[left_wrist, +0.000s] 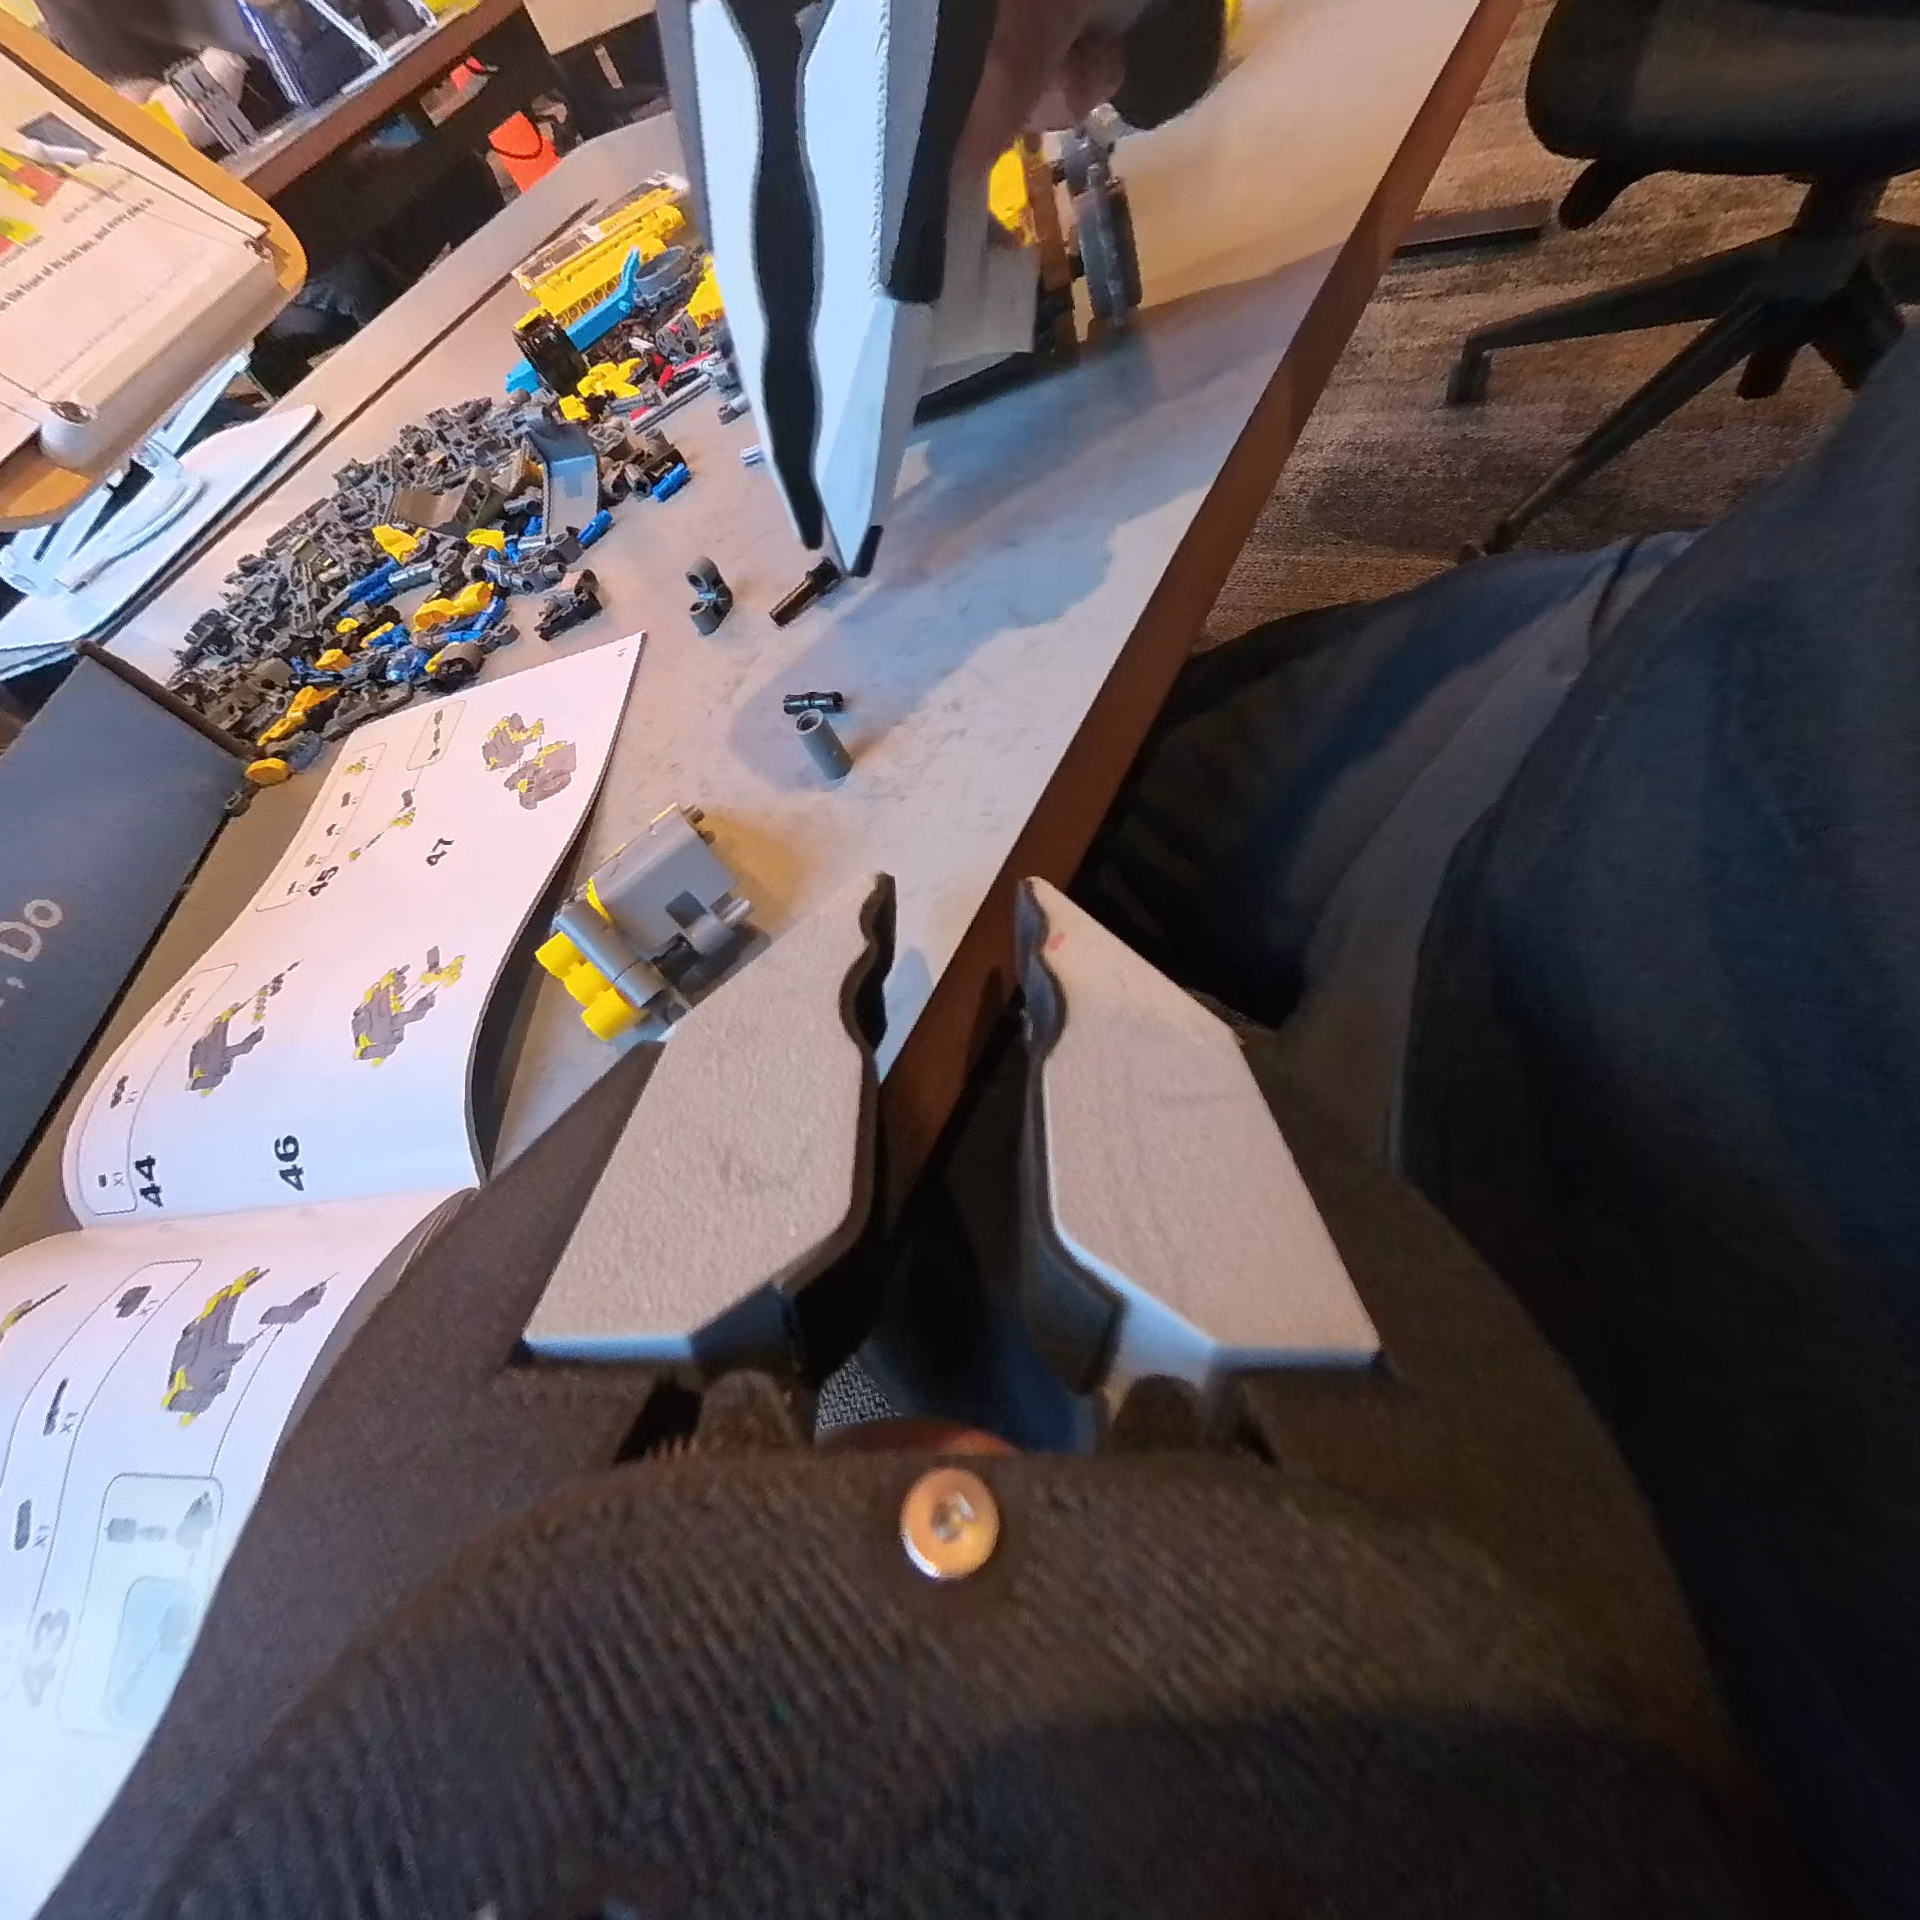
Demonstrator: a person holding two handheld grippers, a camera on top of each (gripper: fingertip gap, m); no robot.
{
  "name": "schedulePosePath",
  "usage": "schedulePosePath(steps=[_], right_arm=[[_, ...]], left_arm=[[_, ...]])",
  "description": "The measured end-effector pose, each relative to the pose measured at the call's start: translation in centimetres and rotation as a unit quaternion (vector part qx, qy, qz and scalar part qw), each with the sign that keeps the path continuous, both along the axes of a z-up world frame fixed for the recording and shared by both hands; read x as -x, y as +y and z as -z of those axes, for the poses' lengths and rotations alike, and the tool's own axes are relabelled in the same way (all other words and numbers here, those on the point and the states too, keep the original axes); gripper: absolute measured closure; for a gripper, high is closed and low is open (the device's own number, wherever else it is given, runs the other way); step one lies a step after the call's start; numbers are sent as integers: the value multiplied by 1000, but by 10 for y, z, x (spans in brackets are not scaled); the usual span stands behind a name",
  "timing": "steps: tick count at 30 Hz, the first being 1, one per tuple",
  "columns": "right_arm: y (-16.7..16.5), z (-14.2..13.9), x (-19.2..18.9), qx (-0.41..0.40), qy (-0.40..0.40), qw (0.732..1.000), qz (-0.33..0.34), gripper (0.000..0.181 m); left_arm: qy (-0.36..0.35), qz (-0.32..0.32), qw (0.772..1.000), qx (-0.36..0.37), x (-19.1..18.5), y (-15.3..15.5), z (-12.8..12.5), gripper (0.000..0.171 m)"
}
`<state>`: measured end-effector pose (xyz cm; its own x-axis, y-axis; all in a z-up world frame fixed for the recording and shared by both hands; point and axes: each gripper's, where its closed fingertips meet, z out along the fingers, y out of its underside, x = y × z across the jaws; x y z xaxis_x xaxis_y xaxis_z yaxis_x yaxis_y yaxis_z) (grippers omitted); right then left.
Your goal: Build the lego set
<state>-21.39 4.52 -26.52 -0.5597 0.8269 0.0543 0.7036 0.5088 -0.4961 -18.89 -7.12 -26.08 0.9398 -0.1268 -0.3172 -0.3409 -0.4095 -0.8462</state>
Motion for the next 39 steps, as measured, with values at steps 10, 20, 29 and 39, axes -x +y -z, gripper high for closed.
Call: schedulePosePath(steps=[10,20,29,39], right_arm=[[-11,-2,-4,23,5,1000,-6,163],[-27,1,-12,57,8,998,2,163],[-34,5,-3,75,-1,997,30,163],[-37,8,3,101,-16,994,42,163]], left_arm=[[3,-2,1000,3,0,0,1,150],[17,-124,992,10,49,-31,-9,149],[-46,-304,951,-38,143,-99,-42,165],[-107,-321,940,49,153,-115,5,171]])
